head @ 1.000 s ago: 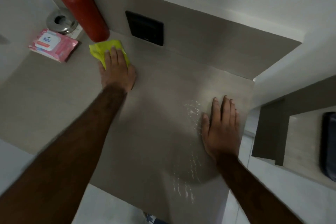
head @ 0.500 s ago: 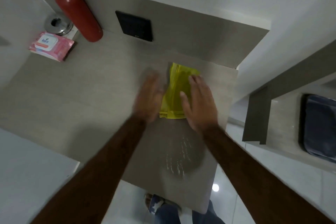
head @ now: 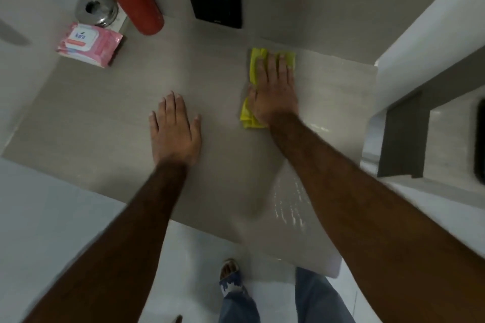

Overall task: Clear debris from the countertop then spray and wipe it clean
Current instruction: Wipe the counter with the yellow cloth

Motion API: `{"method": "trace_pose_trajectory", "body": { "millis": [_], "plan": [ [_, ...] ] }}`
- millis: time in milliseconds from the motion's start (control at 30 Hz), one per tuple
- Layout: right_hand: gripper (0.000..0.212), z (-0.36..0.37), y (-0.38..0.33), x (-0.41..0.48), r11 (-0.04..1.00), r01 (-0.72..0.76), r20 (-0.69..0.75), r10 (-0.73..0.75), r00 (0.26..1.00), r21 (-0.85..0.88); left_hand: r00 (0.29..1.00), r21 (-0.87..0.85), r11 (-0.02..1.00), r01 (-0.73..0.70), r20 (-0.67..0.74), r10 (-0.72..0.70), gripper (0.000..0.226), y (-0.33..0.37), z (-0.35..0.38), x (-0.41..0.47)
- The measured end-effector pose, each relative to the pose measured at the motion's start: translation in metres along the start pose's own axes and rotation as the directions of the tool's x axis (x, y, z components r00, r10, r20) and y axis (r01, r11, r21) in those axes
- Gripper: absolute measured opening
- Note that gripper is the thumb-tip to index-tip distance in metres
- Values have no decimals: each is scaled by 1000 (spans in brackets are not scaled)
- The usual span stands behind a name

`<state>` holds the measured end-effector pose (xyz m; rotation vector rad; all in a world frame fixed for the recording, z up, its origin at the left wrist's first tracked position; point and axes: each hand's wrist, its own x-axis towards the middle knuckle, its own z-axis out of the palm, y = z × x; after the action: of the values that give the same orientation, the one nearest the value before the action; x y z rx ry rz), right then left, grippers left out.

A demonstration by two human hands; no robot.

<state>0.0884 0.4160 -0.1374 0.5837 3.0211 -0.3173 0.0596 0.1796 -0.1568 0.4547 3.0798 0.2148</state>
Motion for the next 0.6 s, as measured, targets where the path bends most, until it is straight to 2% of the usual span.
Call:
{"method": "trace_pose_trajectory", "body": {
  "millis": [67,167,300,367,467,600],
  "plan": [
    [74,5,-15,-48,998,56,25,-56,998,12,1000,-21,1000,-12,3,12,69,0,-2,0],
    [72,14,-33,-158,997,46,26,-47,999,59,999,-39,999,-10,34,11,67,4,-9,-2],
    [69,27,-17,-269,986,-157,-25,159,987,55,999,-36,999,29,30,-28,64,13,-11,-12],
    [68,26,-8,-271,970,-243,-19,243,970,28,999,-41,999,29,24,-28,64,15,-11,-15],
    [68,20,4,-225,950,-313,-66,314,947,25,1000,-29,999,26,6,-26,63,13,-10,-15],
    [70,3,29,-124,948,-315,-38,317,948,34,999,-14,999,30,-18,-30,63,13,-4,-15]
  ]
}}
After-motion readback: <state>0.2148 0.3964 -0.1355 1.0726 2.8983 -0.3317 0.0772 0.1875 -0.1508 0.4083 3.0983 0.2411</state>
